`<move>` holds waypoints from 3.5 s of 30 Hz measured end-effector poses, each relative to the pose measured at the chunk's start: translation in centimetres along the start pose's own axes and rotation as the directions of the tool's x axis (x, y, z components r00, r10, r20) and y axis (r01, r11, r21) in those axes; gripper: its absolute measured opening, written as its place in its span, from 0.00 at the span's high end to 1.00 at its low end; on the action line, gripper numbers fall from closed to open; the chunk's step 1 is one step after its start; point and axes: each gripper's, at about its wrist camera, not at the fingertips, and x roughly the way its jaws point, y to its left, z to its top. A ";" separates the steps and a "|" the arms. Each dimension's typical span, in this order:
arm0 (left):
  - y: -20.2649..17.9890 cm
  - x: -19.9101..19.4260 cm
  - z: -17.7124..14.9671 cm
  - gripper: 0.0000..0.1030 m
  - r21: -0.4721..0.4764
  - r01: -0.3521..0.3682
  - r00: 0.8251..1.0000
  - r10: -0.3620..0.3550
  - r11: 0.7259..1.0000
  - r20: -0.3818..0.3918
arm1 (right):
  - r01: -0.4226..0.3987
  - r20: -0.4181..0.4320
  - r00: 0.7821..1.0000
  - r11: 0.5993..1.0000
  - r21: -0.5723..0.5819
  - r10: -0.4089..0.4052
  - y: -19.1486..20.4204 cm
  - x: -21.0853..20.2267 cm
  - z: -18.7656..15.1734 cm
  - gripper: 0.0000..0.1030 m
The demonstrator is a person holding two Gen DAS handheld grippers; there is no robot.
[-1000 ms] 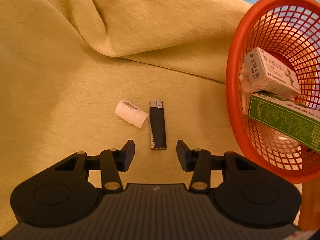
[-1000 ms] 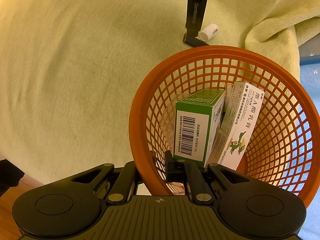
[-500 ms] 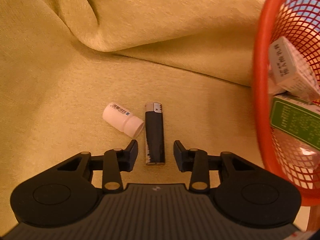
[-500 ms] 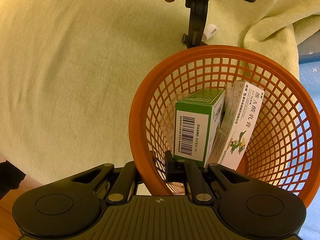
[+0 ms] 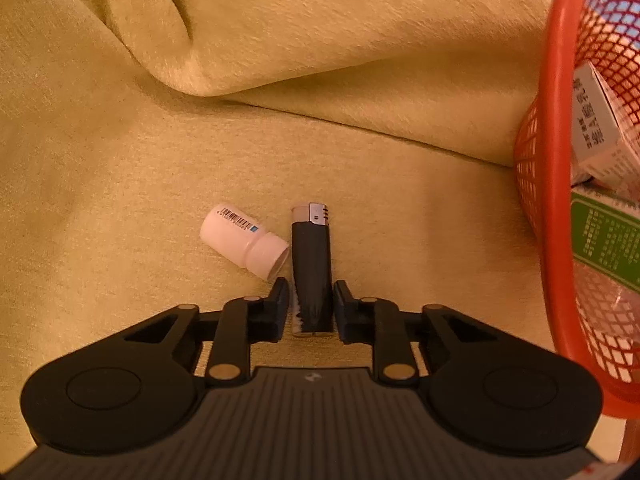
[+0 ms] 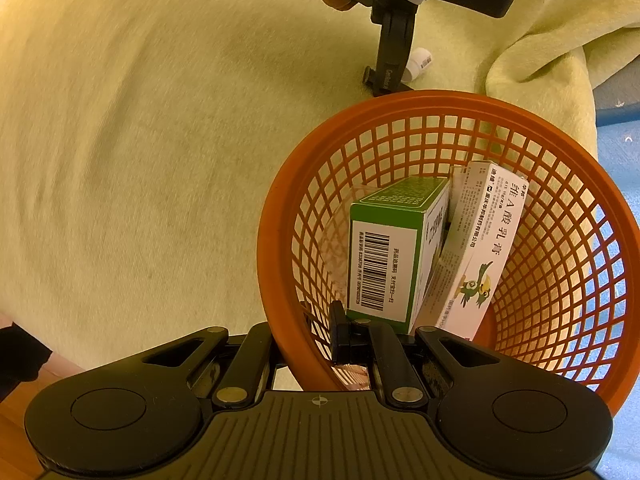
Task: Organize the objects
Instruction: 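Close the left tool on the black lighter and lift it, then carry the lighter over the basket and open the left tool, then move the left tool down to the white pill bottle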
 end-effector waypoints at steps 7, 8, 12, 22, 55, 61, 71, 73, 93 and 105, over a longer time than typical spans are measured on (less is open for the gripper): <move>-0.3 -0.6 -0.3 0.84 0.017 0.006 1.000 -0.005 1.000 -0.014 | 0.001 -0.005 1.000 1.000 -0.002 -0.001 0.0 0.0 0.0 0.95; -0.3 -0.9 -0.4 0.84 0.017 0.005 1.000 -0.005 1.000 -0.014 | 0.002 -0.006 1.000 1.000 -0.003 -0.002 0.0 0.0 0.1 0.95; -0.3 -2.2 -0.9 0.84 0.013 0.009 1.000 -0.009 1.000 -0.018 | 0.003 -0.009 1.000 1.000 -0.003 -0.003 0.1 0.0 0.1 0.95; -0.3 -6.1 -1.8 0.84 0.030 0.019 1.000 -0.019 0.999 0.001 | 0.006 -0.018 1.000 1.000 -0.007 -0.007 0.1 0.2 0.6 0.95; -10.1 -15.5 5.1 0.83 0.363 0.274 0.944 -0.321 0.890 0.075 | 0.009 -0.010 1.000 1.000 0.001 -0.009 0.1 0.4 0.3 0.95; -10.9 -15.0 6.8 0.83 0.361 0.320 0.915 -0.384 0.876 0.121 | 0.009 -0.009 1.000 1.000 0.006 -0.009 0.2 0.4 0.4 0.96; -9.7 -15.2 5.9 0.82 0.318 0.268 0.935 -0.325 0.910 0.143 | 0.009 -0.007 1.000 1.000 0.013 -0.009 0.2 0.2 0.3 0.95; -9.0 -15.1 5.4 0.82 0.301 0.254 0.942 -0.306 0.919 0.140 | 0.009 -0.006 1.000 1.000 0.012 -0.009 0.2 0.1 0.3 0.95; -2.7 -12.7 1.5 0.66 0.122 0.068 0.988 -0.084 0.990 0.126 | 0.009 -0.011 1.000 1.000 0.008 -0.009 0.2 0.1 0.5 0.95; -1.2 -9.4 0.7 0.39 0.176 -0.006 0.995 -0.012 0.984 0.103 | 0.006 -0.013 1.000 1.000 0.010 -0.006 -0.1 0.1 0.5 0.95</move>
